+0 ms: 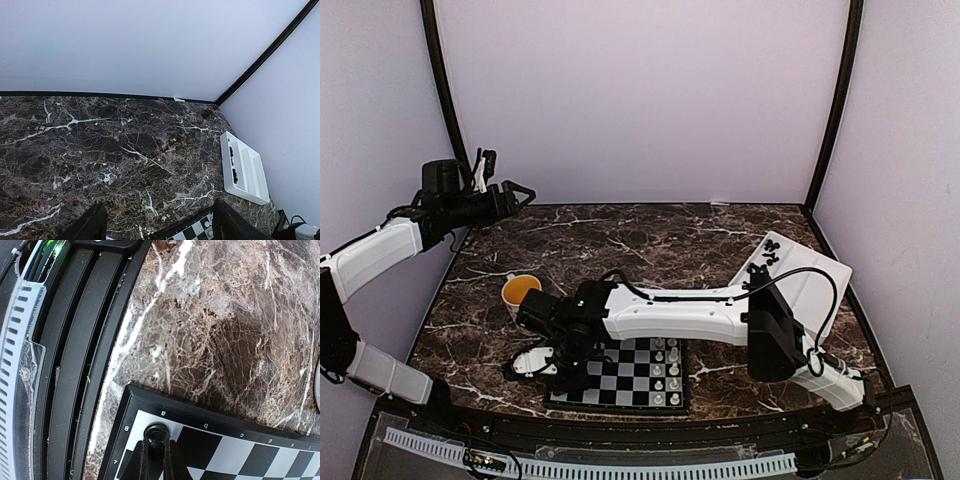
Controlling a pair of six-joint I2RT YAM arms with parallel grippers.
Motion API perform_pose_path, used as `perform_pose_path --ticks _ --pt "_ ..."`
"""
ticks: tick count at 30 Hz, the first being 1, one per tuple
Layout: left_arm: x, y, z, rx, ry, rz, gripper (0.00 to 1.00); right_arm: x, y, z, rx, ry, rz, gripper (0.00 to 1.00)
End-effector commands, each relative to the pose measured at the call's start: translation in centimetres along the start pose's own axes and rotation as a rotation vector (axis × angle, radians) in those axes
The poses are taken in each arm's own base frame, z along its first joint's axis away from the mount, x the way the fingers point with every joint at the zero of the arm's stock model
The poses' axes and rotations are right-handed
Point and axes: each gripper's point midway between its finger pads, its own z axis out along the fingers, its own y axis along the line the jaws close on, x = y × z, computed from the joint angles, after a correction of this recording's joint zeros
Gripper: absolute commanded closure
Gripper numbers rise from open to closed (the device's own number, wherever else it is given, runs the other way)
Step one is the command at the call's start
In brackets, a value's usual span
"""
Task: Set up the chess pieces on the board
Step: Place the rook at a8.
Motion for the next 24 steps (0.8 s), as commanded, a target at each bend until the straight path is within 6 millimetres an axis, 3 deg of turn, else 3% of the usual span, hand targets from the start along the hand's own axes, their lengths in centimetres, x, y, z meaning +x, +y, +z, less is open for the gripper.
perform_pose_path --ticks 1,11,17,24 --pt "-0.24 -0.39 -0.68 0.017 -0.018 0.006 0.25 -0.07 0.69 -0.43 0.006 0.013 -0.014 1.00" --pt "-0.11 -0.40 -0.48 0.027 -0.013 -0.002 0.25 0.51 1.21 -0.75 -0.007 0.031 -0.018 1.00" --pt "0.00 -0.34 -0.42 0.029 -0.010 -0.004 0.25 0.52 0.98 -0.85 0.004 0.031 -0.015 0.83" --pt "0.01 -0.29 -0.39 0.028 -0.010 -0.003 0.25 0.33 0.68 -1.00 0.020 0.030 -0.021 0.73"
